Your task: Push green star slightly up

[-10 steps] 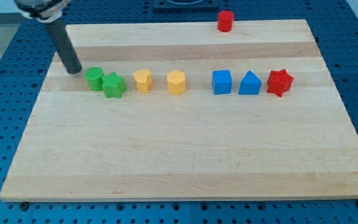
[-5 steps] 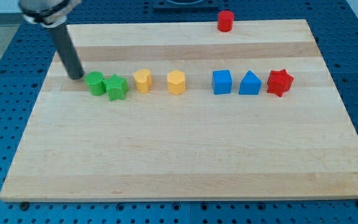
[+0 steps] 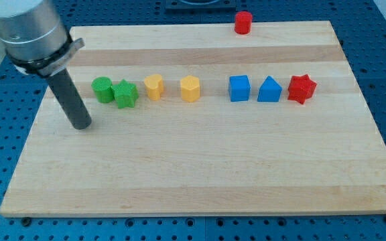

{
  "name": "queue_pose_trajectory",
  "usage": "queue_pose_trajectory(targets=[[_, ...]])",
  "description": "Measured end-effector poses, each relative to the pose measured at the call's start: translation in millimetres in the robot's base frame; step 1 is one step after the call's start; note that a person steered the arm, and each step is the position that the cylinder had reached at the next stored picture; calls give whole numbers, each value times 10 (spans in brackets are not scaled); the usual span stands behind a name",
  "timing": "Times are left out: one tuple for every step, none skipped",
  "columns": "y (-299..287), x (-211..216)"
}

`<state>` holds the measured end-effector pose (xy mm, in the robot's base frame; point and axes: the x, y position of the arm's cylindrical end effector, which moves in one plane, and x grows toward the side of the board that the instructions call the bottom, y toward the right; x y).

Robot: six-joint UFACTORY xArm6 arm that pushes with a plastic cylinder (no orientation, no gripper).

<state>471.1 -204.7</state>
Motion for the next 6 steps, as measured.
queue_pose_trajectory(targets=[[110, 60], [371, -7], [558, -86], [558, -259], [558, -401], [552, -411]])
